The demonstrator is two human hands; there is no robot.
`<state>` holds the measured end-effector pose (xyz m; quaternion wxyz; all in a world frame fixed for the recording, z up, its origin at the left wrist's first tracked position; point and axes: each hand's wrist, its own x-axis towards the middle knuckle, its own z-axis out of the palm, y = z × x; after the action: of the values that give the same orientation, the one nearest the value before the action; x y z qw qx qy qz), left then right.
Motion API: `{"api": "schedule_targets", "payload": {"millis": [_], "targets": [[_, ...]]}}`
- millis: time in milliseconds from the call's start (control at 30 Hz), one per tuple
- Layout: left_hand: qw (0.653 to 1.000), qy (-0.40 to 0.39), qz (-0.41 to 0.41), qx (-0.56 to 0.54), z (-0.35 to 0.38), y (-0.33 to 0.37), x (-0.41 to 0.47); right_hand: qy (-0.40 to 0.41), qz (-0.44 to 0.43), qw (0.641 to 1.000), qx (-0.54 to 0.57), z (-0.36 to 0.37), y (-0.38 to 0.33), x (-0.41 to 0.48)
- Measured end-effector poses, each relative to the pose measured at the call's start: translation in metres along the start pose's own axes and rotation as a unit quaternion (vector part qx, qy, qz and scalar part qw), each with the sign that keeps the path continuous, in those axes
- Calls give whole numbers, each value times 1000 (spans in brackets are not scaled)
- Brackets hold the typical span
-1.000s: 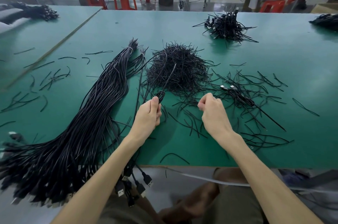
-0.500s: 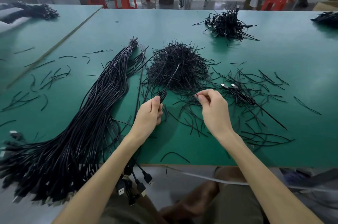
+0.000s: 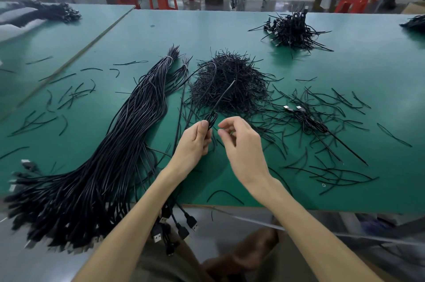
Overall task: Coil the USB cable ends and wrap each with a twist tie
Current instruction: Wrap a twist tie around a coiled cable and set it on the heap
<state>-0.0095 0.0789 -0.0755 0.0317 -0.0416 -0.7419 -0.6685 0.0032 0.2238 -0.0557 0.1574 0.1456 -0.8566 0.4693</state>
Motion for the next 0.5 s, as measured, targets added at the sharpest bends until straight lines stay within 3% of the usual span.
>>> {"api": "schedule_targets", "payload": {"millis": [233,500], "targets": [[1000,-1,5,2,1,0,0,-13,1,1000,-6,-1,7,0],[1000,-16,-10,-4,-3,4,-2,-54,67,993,82,-5,5,2]]}}
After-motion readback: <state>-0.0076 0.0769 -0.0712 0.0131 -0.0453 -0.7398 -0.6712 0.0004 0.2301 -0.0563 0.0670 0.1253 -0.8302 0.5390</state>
